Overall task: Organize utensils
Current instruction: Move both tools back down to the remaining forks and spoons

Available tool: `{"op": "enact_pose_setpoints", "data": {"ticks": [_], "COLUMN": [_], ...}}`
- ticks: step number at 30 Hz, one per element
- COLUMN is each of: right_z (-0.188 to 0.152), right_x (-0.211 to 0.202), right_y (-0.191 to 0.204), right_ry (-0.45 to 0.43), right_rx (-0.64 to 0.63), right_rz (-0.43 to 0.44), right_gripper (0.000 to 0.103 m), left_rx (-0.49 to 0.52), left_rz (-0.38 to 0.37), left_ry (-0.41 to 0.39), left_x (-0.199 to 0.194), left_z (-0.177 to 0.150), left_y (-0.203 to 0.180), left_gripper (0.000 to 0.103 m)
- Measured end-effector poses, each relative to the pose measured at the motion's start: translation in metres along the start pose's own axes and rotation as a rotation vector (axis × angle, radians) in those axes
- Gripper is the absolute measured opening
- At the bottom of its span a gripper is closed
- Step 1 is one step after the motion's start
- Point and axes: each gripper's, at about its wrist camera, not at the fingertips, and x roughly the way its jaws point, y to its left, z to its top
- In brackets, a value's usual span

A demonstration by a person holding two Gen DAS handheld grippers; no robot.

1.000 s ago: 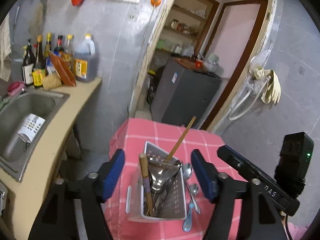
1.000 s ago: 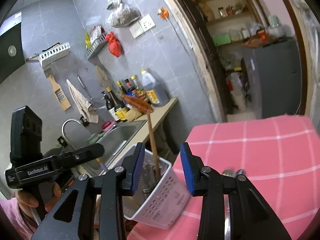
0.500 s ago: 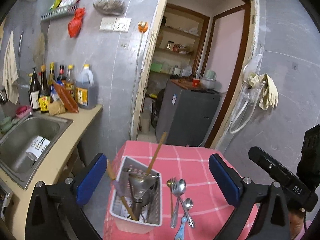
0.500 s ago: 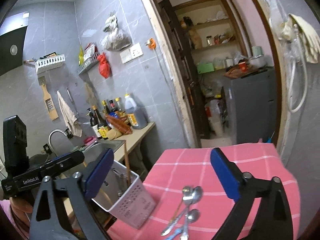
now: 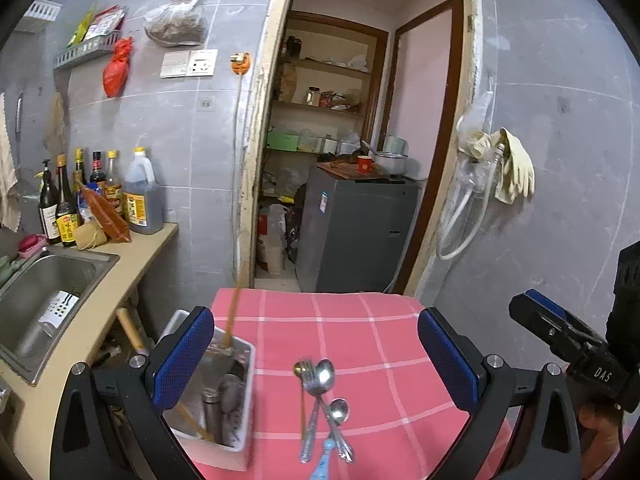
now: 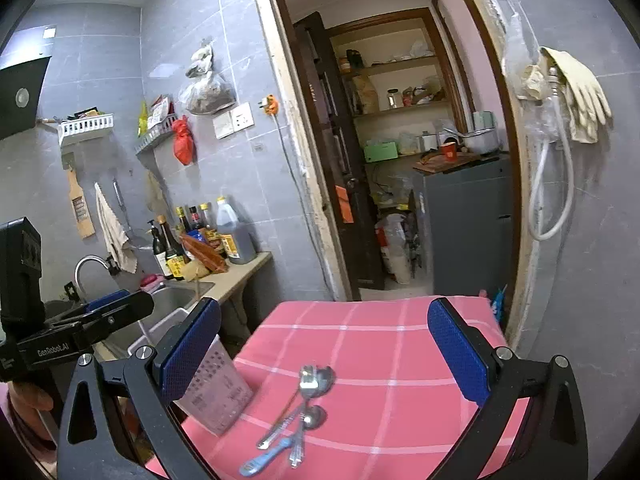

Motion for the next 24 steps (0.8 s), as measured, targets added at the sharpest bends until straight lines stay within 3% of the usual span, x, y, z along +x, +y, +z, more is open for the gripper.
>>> {"op": "enact_pose_setpoints", "data": {"ticks": [8, 21, 24], "right_z": [-0.008, -0.041, -0.053], "right_x": [-0.002, 0.024, 0.032], "right_y": [-0.035, -0.093, -0.103], "right_ry": [0.035, 0.172, 0.2], "right_rx": [0.001, 0.097, 0.12], "right_rz": [-0.013, 0.024, 0.026], "right_gripper": [0.102, 0.102, 0.099], "left_rx": [0.032, 0.01, -0.008], "left_rz": [0.002, -0.065, -0.082], "left_ry": [0.024, 0.17, 0.202], "left_x": [0.012, 0.056, 0.07], "left_z": [-0.013, -0.038, -0.043], "left_y": [-0.03, -0.049, -0.049], "left_gripper": [0.103, 0.102, 0.098]}}
